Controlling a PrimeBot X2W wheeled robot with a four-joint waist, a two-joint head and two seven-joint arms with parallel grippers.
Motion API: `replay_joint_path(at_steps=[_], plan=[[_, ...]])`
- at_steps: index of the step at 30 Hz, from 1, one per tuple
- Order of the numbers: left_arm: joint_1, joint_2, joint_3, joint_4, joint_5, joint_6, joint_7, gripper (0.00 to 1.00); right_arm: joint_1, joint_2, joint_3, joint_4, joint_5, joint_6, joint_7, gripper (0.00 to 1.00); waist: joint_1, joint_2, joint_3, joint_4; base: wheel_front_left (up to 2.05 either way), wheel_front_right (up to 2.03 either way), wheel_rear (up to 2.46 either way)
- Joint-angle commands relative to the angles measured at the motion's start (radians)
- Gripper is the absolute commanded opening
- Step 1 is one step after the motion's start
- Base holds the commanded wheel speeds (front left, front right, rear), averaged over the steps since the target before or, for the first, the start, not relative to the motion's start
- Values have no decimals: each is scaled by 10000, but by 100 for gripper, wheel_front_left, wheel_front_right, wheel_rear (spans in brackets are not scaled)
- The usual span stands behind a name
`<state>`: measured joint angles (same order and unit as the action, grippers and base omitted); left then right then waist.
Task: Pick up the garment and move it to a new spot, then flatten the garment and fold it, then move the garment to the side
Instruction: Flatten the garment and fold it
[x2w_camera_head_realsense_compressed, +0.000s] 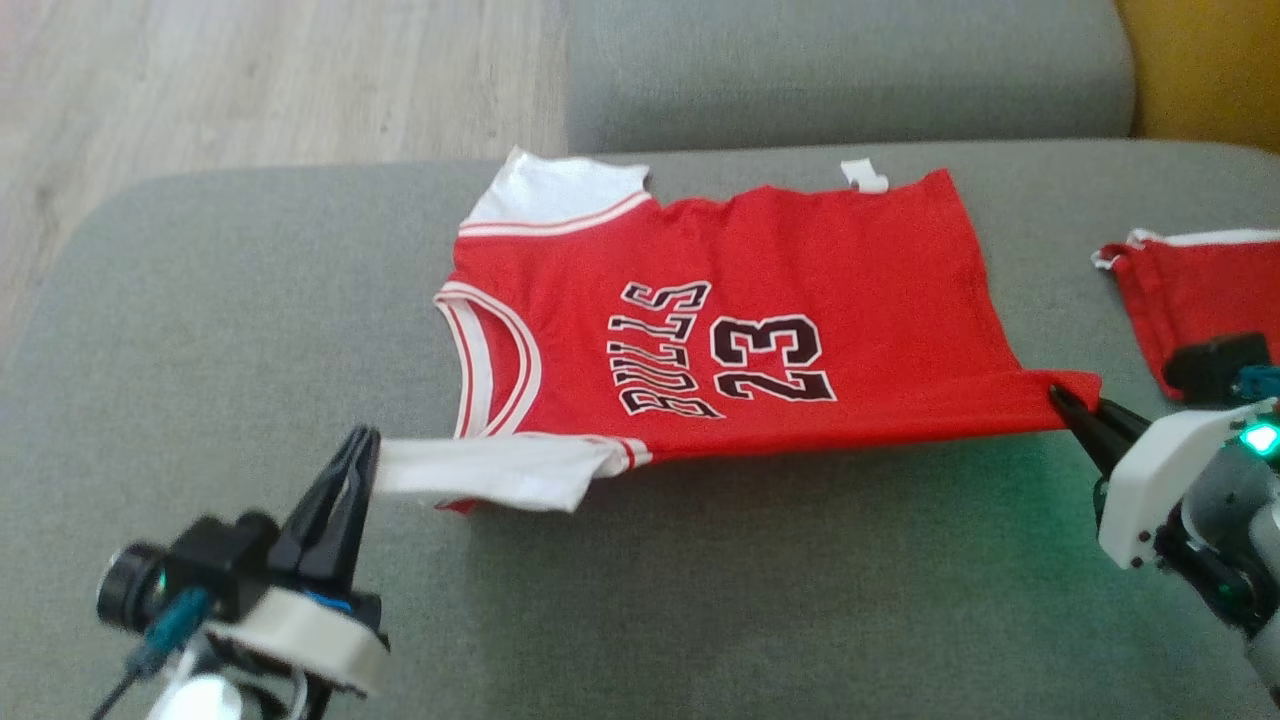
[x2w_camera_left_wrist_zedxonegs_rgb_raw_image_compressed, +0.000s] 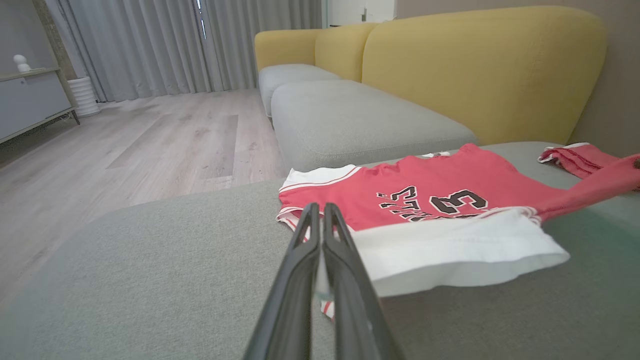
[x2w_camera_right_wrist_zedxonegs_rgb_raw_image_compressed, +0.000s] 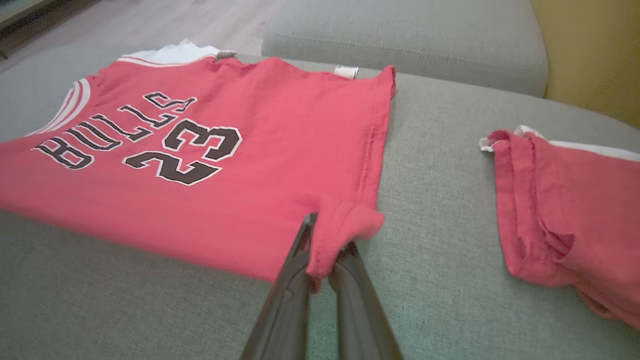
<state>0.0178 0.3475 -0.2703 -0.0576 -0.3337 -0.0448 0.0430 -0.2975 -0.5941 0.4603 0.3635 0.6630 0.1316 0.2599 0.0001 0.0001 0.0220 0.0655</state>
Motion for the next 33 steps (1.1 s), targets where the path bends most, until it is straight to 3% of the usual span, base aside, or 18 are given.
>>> replay_joint_path(at_steps=[1,13,23,24,25,26,33], plan=[[-895,335,330,-183,110,-31,19,0,-302,-131,-176,-287,-212,-9,164,0,-1,-1,330,-39,0,0,0],[-3446,668,-449,1631,644,-540,579,0,-1632,647,-515,170,-1461,-9,1729,0,-1,-1,1722,-187,0,0,0],[-5821,568,-1435,3641,1064,-781,333,0,-2993,889,-184,1500,-2028,-9,1721,0,-1,-1,2405,-87,0,0,0],[-6076,514,-1533,3858,1087,-792,271,0,-3146,905,-204,1650,-2081,-9,1609,16,-1,-1,2440,-81,0,0,0],[-6342,445,-1586,4050,1131,-797,109,47,-3293,947,-246,1790,-2102,-9,1452,100,-1,-1,2474,-78,0,0,0],[-6590,350,-1583,4265,1171,-764,-82,100,-3433,997,-278,1922,-2107,-9,1282,100,-1,-1,2502,-76,0,0,0],[-7368,-601,-1060,5392,971,93,-2241,100,-4110,1393,-1013,2639,-2536,-9,-1012,100,-1,-1,2294,-155,0,0,0]])
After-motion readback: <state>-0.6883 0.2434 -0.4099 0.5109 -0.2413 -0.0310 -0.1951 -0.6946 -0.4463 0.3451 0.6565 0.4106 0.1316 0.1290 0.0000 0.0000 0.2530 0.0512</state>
